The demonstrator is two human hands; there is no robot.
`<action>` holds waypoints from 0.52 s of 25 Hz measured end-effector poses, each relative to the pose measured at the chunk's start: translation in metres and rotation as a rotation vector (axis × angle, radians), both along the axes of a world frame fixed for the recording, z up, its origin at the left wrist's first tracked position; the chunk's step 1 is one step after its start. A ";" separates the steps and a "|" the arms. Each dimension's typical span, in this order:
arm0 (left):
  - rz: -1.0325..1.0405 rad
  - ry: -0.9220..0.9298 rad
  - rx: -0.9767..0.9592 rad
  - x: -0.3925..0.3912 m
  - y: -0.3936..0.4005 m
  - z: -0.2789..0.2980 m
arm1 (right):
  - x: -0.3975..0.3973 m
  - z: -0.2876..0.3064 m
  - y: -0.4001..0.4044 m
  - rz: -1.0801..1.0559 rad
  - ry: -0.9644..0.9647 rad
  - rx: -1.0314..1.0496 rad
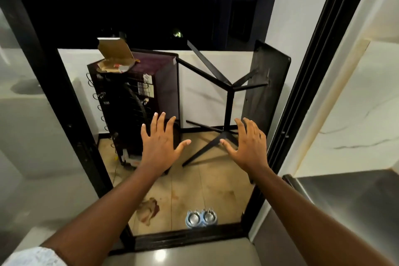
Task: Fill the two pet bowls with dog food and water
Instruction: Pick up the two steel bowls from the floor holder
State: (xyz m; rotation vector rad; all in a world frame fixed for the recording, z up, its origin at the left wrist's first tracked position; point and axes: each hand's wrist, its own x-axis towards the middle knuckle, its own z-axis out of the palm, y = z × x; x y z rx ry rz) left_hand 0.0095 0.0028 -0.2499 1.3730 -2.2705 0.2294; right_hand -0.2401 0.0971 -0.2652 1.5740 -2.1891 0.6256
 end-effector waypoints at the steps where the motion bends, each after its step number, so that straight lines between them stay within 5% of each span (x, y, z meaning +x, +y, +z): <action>1: -0.003 -0.015 0.039 -0.002 0.001 -0.015 | 0.000 -0.015 0.001 -0.003 -0.018 0.029; 13: 0.061 -0.110 0.396 -0.070 -0.105 -0.167 | -0.077 -0.186 -0.088 0.006 -0.202 0.357</action>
